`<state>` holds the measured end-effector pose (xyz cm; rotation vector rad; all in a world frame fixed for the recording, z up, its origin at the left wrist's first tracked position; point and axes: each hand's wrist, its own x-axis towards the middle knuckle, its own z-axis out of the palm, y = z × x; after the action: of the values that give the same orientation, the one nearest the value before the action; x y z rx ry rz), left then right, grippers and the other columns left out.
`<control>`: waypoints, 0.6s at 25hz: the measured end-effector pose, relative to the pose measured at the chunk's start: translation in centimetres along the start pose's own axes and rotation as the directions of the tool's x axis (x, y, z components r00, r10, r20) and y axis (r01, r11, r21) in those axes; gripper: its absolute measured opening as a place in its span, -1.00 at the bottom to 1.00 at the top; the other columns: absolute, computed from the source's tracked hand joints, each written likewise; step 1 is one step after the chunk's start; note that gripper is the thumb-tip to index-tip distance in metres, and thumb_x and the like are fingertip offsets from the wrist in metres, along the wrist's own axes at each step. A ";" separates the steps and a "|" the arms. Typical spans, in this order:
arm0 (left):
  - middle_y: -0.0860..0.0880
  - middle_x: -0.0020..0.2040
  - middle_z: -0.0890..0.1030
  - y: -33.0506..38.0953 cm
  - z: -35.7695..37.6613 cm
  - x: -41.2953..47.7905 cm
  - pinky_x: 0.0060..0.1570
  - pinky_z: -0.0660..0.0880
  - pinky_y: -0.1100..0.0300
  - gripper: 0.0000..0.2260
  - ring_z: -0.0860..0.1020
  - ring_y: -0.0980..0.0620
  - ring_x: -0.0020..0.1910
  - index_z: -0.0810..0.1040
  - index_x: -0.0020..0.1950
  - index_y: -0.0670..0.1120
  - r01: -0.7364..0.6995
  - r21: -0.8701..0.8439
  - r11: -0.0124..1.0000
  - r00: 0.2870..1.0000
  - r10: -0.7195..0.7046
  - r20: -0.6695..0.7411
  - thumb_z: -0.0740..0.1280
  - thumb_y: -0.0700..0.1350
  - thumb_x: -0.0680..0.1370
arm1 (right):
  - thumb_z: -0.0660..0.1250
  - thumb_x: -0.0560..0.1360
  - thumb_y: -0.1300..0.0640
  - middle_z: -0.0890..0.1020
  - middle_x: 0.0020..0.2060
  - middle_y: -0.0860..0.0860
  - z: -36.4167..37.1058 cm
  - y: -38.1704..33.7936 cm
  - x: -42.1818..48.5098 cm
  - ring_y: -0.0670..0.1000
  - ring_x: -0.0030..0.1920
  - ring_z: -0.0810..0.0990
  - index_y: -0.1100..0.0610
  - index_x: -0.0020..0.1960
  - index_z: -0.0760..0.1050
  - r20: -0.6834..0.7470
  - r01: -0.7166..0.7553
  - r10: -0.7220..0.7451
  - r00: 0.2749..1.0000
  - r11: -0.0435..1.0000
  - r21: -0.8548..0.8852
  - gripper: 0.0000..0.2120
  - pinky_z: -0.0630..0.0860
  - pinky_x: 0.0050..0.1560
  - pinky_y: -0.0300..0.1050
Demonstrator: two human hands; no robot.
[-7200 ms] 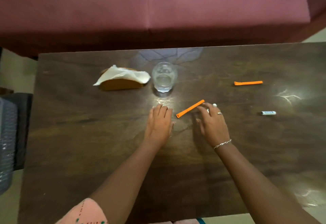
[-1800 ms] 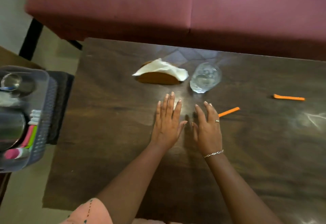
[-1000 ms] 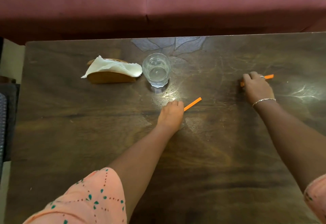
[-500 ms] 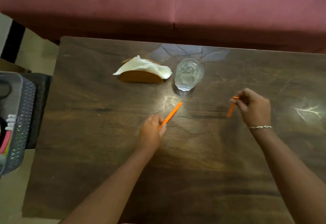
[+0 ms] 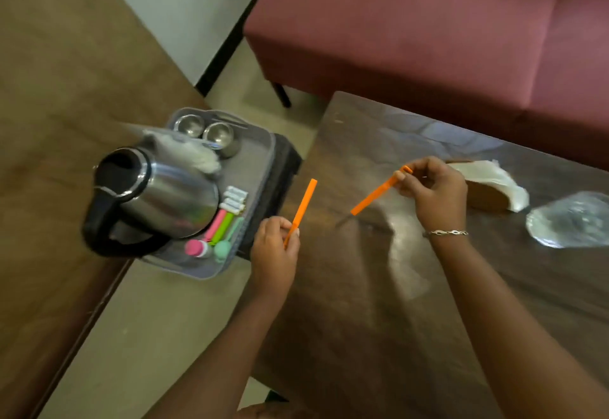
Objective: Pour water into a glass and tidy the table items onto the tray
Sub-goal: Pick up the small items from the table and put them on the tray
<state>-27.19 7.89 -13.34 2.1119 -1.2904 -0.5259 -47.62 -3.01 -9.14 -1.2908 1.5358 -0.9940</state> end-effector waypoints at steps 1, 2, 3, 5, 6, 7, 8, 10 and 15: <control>-0.09 -0.26 0.49 -0.9 -1.3 0.7 -0.24 0.35 0.21 -0.94 0.46 -0.04 -0.28 0.49 -0.15 -0.21 0.011 -0.009 1.000 1.000 -0.011 -0.028 0.35 -0.28 0.45 | 0.37 0.41 0.34 0.57 -0.37 -0.03 2.3 -1.0 0.4 -0.21 -0.40 0.60 -0.02 -0.31 0.43 0.027 0.010 -0.010 1.000 1.000 0.011 -0.70 0.59 -0.29 -0.29; -0.07 -0.28 0.48 -1.9 -2.7 1.5 -0.25 0.32 0.23 -0.95 0.46 -0.05 -0.29 0.48 -0.16 -0.22 0.021 -0.015 1.000 0.997 -0.022 -0.067 0.35 -0.29 0.45 | 0.37 0.42 0.34 0.57 -0.37 -0.03 4.9 -2.2 0.8 -0.20 -0.39 0.61 -0.02 -0.31 0.43 0.062 0.024 -0.024 0.998 1.000 0.012 -0.70 0.59 -0.29 -0.29; -0.06 -0.29 0.46 -2.9 -4.0 2.3 -0.26 0.29 0.24 -0.95 0.46 -0.06 -0.29 0.48 -0.17 -0.23 0.035 -0.014 0.999 0.994 -0.037 -0.107 0.35 -0.31 0.44 | 0.37 0.42 0.34 0.57 -0.37 -0.02 7.4 -3.1 1.3 -0.16 -0.36 0.62 -0.03 -0.31 0.42 0.093 0.036 -0.037 0.995 0.999 0.007 -0.70 0.60 -0.28 -0.24; -0.05 -0.27 0.45 -4.8 -5.8 3.3 -0.26 0.27 0.25 -0.95 0.45 -0.06 -0.28 0.49 -0.16 -0.25 0.087 -0.006 0.996 0.983 -0.087 -0.163 0.35 -0.32 0.44 | 0.37 0.42 0.32 0.57 -0.36 0.02 12.1 -4.5 2.4 0.05 -0.27 0.65 -0.05 -0.31 0.42 0.140 0.056 -0.051 0.989 0.998 -0.033 -0.69 0.62 -0.21 -0.06; -0.05 -0.27 0.44 -5.7 -6.3 3.6 -0.24 0.29 0.24 -0.95 0.45 -0.06 -0.28 0.49 -0.15 -0.25 0.121 -0.009 0.993 0.978 -0.120 -0.172 0.34 -0.32 0.45 | 0.37 0.42 0.30 0.59 -0.35 0.07 14.3 -5.0 2.9 0.13 -0.24 0.65 -0.06 -0.32 0.42 0.164 0.062 -0.051 0.985 0.996 -0.065 -0.69 0.62 -0.17 0.03; -0.03 -0.26 0.44 -6.5 -6.8 3.6 -0.20 0.35 0.18 -0.96 0.46 -0.07 -0.28 0.49 -0.14 -0.24 0.153 -0.014 0.988 0.973 -0.153 -0.171 0.34 -0.30 0.45 | 0.37 0.42 0.29 0.62 -0.32 0.11 16.3 -5.3 3.3 0.17 -0.22 0.65 -0.07 -0.33 0.42 0.188 0.065 -0.048 0.981 0.994 -0.089 -0.70 0.62 -0.14 0.10; -0.02 -0.26 0.44 -7.1 -7.0 3.6 -0.15 0.42 0.08 -0.96 0.47 -0.09 -0.27 0.50 -0.12 -0.23 0.173 -0.020 0.985 0.971 -0.174 -0.166 0.34 -0.29 0.46 | 0.37 0.42 0.27 0.64 -0.30 0.15 18.0 -5.4 3.8 0.18 -0.21 0.66 -0.06 -0.33 0.44 0.208 0.064 -0.038 0.977 0.991 -0.117 -0.72 0.61 -0.12 0.14; 0.00 -0.25 0.44 -8.0 -7.3 3.6 -0.10 0.47 -0.06 -0.95 0.49 -0.11 -0.26 0.50 -0.11 -0.22 0.190 -0.035 0.981 0.969 -0.193 -0.156 0.34 -0.27 0.46 | 0.37 0.43 0.25 0.66 -0.25 0.17 21.3 -5.3 4.5 0.13 -0.20 0.66 0.04 -0.29 0.51 0.264 0.072 -0.019 0.964 0.979 -0.190 -0.83 0.60 -0.08 0.10; 0.00 -0.23 0.44 -9.7 -7.3 4.4 -0.12 0.48 -0.07 -0.96 0.48 -0.10 -0.24 0.49 -0.10 -0.22 0.252 -0.062 0.966 0.958 -0.258 -0.126 0.33 -0.27 0.48 | 0.35 0.45 0.21 0.67 -0.19 0.18 26.7 -3.7 5.0 0.03 -0.22 0.49 0.19 -0.07 0.63 0.367 0.162 0.042 0.929 0.846 -0.507 -0.88 0.32 -0.20 -0.19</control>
<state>-14.45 9.44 -14.60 2.2481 -0.9288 -0.5063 -21.51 -9.58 -14.24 -1.8034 1.5256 -0.3196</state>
